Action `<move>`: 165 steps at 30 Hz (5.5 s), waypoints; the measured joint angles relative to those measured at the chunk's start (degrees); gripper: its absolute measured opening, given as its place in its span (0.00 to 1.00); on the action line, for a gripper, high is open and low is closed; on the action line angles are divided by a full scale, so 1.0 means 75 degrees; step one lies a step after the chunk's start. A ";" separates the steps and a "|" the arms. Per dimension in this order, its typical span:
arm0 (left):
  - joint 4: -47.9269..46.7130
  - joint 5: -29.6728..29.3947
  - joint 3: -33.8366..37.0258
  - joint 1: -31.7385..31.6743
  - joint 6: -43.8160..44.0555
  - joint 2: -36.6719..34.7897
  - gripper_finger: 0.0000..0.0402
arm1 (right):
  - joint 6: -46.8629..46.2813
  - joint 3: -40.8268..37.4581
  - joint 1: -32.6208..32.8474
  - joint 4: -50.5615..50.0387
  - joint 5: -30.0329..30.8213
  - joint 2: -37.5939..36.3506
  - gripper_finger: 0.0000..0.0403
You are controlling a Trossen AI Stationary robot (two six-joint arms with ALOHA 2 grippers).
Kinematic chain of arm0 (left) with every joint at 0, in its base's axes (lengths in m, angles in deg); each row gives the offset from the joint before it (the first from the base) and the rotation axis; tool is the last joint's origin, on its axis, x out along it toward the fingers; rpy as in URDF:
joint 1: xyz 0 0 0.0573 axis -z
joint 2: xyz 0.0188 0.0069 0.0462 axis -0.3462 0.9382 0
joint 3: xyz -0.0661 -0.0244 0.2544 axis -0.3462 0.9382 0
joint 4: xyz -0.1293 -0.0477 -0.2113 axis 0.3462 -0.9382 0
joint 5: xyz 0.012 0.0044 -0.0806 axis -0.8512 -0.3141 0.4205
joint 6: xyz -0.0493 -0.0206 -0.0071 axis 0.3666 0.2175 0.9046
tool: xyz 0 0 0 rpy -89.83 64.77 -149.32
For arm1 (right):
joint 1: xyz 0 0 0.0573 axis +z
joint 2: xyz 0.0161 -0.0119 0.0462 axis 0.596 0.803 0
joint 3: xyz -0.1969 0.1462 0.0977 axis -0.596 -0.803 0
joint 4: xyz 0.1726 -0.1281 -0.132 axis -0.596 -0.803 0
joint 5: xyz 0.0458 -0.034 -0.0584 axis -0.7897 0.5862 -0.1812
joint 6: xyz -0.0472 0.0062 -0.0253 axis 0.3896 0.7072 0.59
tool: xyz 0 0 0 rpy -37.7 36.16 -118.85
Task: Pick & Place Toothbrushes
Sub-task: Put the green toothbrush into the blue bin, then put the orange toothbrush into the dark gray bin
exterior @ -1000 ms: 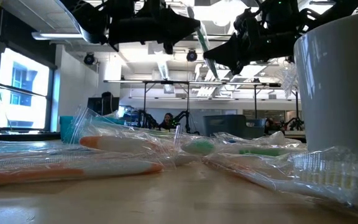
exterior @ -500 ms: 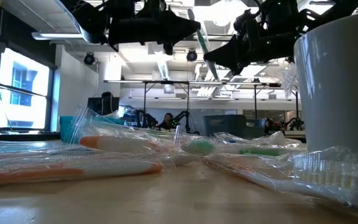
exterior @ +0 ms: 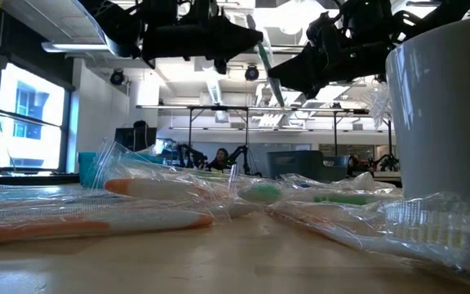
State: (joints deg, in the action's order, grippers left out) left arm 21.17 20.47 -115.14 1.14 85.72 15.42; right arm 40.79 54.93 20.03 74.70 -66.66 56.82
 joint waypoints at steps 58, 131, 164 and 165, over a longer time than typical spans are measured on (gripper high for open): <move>-0.9500 -0.2858 0.0000 -0.3995 0.1796 -0.3269 0.05 | -0.0018 0.0003 0.0108 -0.3597 0.0851 -0.2291 0.56; -0.8277 -0.3210 0.0006 -0.3454 0.1226 -0.1891 0.22 | 0.0020 0.0000 0.0105 -0.3880 0.1187 -0.2291 0.56; -0.6221 -0.3181 0.2528 -0.2223 0.0173 -0.5579 0.00 | 0.0040 0.0000 0.0108 -0.3883 0.1187 -0.2291 0.56; -0.6200 -0.3182 0.2581 -0.2176 0.0168 -0.5697 0.00 | 0.0040 0.0000 0.0108 -0.3883 0.1187 -0.2291 0.56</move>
State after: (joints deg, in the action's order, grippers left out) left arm -25.32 -3.39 -95.79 -15.18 86.98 -27.30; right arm 41.09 54.93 20.84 45.58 -57.76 39.64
